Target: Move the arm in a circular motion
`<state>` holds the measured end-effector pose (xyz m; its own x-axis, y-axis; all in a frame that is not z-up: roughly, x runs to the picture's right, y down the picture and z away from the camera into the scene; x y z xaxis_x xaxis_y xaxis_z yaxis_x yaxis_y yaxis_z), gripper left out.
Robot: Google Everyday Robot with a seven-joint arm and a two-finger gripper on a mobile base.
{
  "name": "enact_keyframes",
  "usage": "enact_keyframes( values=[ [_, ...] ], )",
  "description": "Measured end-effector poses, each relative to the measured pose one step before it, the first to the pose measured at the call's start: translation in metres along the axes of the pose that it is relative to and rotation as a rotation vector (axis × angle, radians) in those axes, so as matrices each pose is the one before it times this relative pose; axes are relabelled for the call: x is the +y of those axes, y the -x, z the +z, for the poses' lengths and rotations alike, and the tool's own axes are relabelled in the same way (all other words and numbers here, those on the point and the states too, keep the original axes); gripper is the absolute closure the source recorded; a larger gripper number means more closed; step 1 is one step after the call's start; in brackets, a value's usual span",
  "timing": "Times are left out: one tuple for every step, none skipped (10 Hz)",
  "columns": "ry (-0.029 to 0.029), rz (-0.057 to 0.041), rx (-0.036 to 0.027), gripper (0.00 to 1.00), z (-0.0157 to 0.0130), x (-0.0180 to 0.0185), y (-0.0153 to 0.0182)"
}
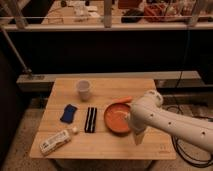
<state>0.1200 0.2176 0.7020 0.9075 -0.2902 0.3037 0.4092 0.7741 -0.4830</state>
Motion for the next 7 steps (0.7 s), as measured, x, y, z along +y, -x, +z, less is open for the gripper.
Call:
enact_keyframes(
  values=[
    [-0.00540,-0.02931,-0.02519,0.20,-0.00018,-0.00157,0.02237],
    [-0.00726,-0.03684,-0.02600,0.20,-0.00018,-0.00526,0.02459],
    [-0.00807,-0.03395,-0.01968,0.20,-0.00019,-0.00832,0.01990],
    [-0.00659,-0.03293,-0.01983,0.20,0.00105,-0.01109,0.01898],
    [-0.00363,-0.02801,-0.01859,0.20,0.00297,-0.01379,0.01576],
    [-0.00055,-0.02287,-0.01553,0.20,0.00367,-0.01563,0.01128],
    [-0.00044,-0.00775,-0.00570,0.20,0.00369,-0.01518,0.00110]
  ],
)
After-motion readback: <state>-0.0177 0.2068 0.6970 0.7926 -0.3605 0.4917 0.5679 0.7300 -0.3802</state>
